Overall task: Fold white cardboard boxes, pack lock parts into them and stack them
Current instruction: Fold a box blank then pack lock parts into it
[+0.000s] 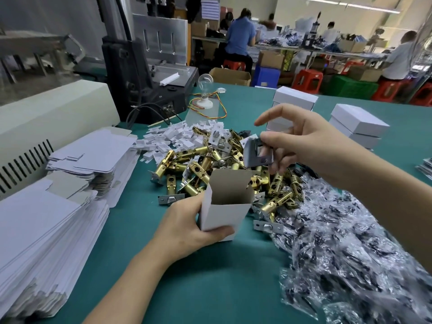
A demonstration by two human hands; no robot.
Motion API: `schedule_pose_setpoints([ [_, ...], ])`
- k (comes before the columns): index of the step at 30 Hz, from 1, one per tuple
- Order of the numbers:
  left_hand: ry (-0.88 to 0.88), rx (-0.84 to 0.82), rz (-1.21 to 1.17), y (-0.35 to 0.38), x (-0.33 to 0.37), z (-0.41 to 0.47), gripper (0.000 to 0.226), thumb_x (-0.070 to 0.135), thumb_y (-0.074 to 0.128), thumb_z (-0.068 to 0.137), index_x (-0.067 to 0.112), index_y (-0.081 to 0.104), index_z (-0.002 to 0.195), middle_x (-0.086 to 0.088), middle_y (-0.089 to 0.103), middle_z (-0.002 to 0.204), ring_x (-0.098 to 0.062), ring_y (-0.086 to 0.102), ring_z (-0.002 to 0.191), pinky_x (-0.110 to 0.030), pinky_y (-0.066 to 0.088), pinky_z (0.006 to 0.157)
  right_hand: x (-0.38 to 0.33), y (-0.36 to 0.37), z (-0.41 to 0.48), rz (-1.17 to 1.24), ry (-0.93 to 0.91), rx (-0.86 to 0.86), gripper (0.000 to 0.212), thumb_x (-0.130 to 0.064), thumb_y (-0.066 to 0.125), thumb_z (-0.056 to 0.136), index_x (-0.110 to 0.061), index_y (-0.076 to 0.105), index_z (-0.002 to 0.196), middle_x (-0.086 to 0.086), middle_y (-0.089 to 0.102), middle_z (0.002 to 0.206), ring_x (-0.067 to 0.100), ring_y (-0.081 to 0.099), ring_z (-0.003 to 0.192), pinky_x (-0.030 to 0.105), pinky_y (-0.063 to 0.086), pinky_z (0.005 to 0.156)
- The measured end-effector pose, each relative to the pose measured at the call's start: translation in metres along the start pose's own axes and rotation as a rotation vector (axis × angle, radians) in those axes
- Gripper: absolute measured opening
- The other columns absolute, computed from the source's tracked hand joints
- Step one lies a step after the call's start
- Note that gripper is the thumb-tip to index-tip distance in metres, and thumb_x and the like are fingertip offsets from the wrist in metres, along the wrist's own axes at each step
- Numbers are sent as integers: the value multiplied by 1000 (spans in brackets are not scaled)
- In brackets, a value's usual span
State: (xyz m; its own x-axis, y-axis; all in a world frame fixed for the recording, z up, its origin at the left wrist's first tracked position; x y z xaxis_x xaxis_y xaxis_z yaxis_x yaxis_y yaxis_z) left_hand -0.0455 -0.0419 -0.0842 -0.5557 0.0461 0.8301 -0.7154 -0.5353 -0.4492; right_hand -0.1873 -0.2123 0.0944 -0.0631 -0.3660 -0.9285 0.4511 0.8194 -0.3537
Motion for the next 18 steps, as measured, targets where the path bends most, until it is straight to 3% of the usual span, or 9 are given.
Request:
schedule_pose_setpoints([
  [4,-9,7,0,-1,0,0,56,74,79,74,47,65,122,22,74,112,-9,72,103,-44,61,80,-3,-1,-8,169,17,-87,15,-22,65,90,-12,73,99,12,77,90,22,76,66,23,59,56],
  [7,-38,23,14,-1,-1,1,57,73,81,73,52,61,123,24,73,112,-7,70,104,-45,60,82,-4,-2,-12,276,30,-205,26,-16,60,91,-7,72,111,16,76,113,31,77,98,28,63,69],
  [9,-51,46,28,-2,0,1,51,70,81,72,61,59,118,28,72,110,-4,69,103,-43,60,83,-4,-1,-14,140,-2,-201,31,-15,62,90,-5,67,118,11,77,115,29,75,106,29,63,73],
  [11,-34,42,54,-2,4,0,49,68,81,74,60,60,117,28,72,110,-4,70,102,-41,60,81,-4,-1,-16,-93,-91,-124,30,-22,65,87,-6,68,112,6,80,101,25,78,97,38,61,75],
  [13,15,24,93,-1,9,-1,49,65,81,76,47,62,118,24,73,106,-6,71,97,-37,59,75,-8,2,-18,-257,-159,-96,24,-25,68,85,-9,72,103,4,81,88,24,79,81,51,62,82],
  [16,81,32,156,-1,17,-2,47,58,81,78,38,62,116,20,74,99,-6,70,87,-32,56,69,-10,1,-22,-388,-212,-155,22,-34,71,83,-19,77,96,3,77,76,21,73,62,34,63,66],
  [18,106,41,178,-1,20,-1,45,57,81,78,38,62,114,17,73,95,-6,68,84,-31,54,67,-11,2,-27,-483,-263,-175,22,-44,71,79,-28,79,92,1,72,69,13,64,55,21,52,55],
])
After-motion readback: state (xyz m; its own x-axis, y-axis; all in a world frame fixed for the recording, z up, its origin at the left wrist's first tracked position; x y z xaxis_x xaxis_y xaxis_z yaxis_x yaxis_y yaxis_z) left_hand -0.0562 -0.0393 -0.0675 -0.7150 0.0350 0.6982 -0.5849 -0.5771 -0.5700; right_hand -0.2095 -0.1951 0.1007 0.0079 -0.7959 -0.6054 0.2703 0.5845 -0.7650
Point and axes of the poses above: each hand's wrist, its own z-axis towards the middle knuckle, its own y-axis out of the palm, x = y × z, the point moved 3 cm from there along z, towards the middle knuckle
